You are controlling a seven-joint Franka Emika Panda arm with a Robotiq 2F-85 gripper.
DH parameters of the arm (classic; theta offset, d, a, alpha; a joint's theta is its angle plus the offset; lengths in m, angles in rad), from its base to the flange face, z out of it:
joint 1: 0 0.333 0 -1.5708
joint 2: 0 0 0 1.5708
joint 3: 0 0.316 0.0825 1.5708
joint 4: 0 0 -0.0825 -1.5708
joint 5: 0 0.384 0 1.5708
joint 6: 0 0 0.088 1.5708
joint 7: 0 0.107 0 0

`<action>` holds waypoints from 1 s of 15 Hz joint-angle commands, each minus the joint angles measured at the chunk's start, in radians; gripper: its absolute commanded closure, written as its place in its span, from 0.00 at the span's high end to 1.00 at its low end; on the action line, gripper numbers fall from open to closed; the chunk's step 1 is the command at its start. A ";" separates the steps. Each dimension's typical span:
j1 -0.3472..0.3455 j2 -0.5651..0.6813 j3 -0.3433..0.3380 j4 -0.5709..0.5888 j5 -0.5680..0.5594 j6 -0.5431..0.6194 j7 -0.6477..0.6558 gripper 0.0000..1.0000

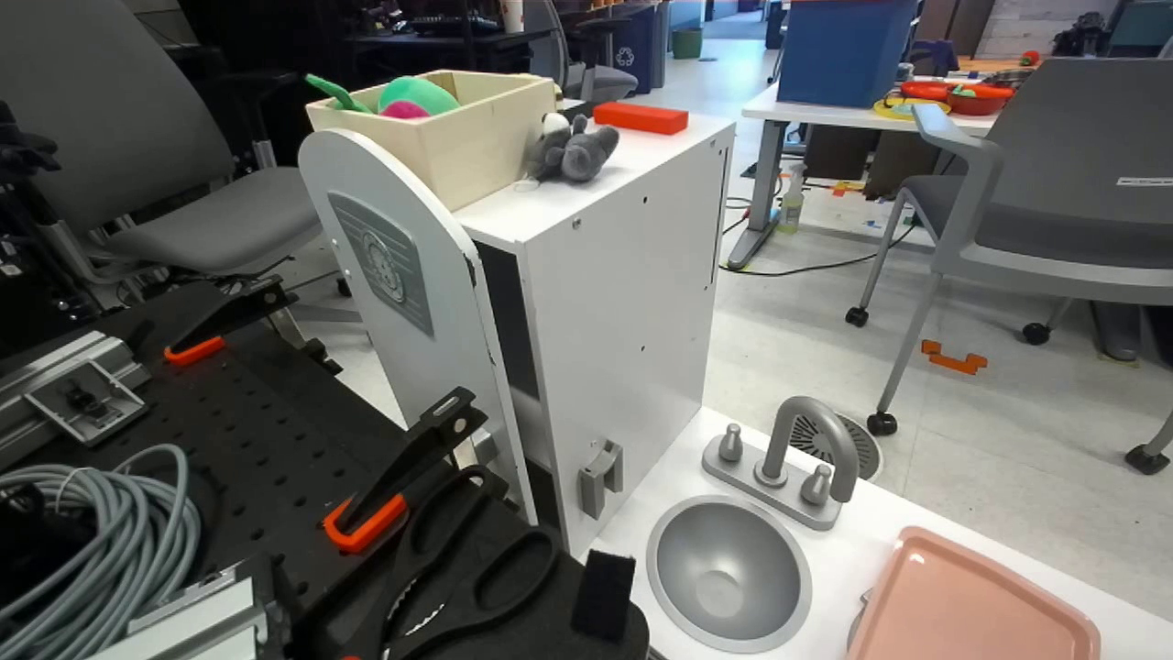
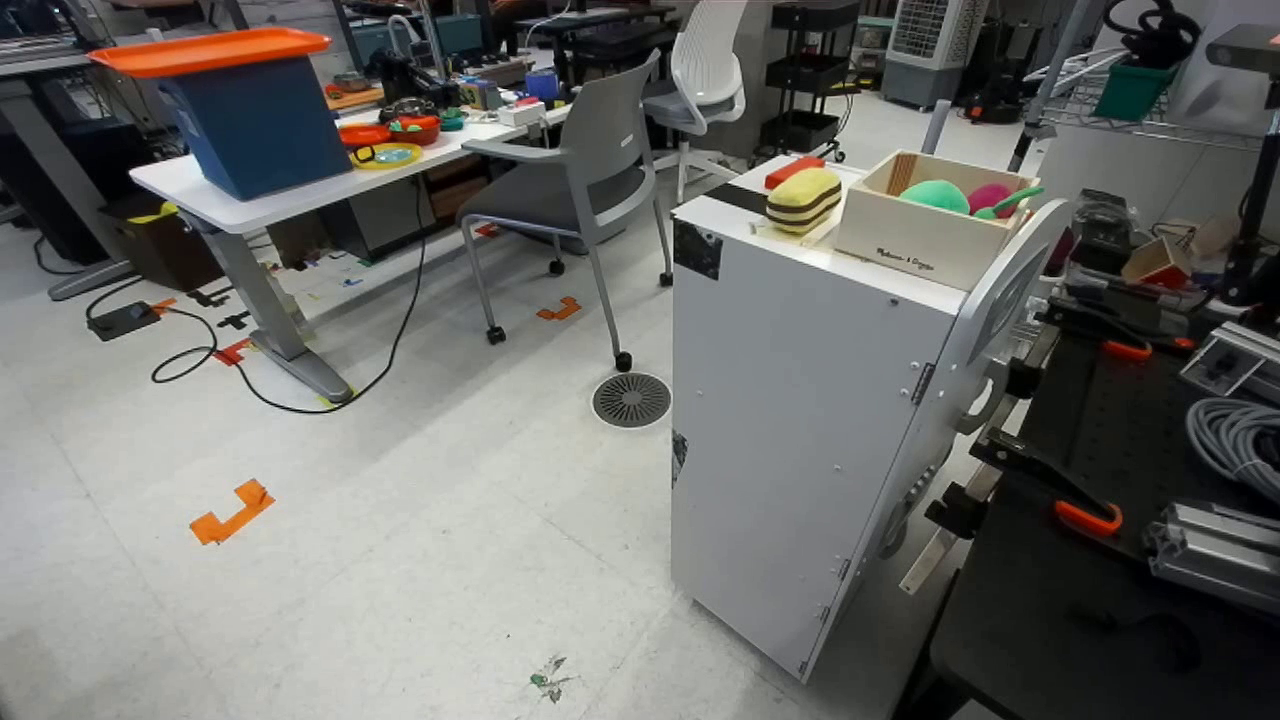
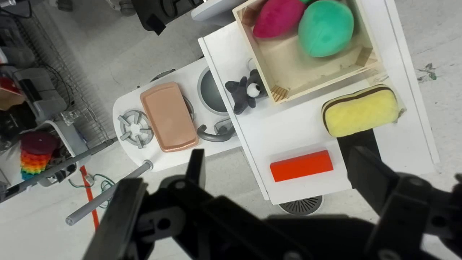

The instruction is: Pick up the plush toy and put it in the box

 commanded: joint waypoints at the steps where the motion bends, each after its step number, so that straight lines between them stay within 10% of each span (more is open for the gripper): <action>1: 0.005 -0.002 -0.003 -0.003 -0.007 0.008 0.007 1.00; 15: 0.003 0.148 -0.026 -0.004 0.052 0.153 -0.057 1.00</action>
